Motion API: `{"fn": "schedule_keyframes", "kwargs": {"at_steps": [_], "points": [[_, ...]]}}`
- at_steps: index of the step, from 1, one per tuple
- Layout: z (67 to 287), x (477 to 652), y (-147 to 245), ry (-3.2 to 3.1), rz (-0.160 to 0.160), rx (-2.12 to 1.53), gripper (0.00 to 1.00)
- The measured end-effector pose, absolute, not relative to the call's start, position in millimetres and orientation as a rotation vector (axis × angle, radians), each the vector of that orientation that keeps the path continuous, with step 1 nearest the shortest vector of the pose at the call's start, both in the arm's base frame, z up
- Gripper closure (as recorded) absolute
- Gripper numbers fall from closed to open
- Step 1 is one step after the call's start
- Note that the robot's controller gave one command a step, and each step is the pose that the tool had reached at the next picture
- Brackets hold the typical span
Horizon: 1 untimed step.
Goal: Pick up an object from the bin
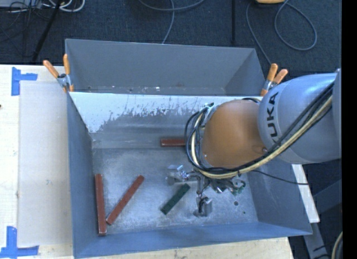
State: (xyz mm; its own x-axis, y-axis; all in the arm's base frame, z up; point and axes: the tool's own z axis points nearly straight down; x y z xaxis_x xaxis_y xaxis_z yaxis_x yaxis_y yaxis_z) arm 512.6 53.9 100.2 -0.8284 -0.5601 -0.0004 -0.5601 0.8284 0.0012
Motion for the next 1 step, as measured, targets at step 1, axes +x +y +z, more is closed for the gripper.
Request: {"fn": "schedule_keyframes", "kwargs": {"at_steps": [1], "points": [[99.4, 508.1, 62.3, 2.817, 0.002, -1.389, 0.0]]}}
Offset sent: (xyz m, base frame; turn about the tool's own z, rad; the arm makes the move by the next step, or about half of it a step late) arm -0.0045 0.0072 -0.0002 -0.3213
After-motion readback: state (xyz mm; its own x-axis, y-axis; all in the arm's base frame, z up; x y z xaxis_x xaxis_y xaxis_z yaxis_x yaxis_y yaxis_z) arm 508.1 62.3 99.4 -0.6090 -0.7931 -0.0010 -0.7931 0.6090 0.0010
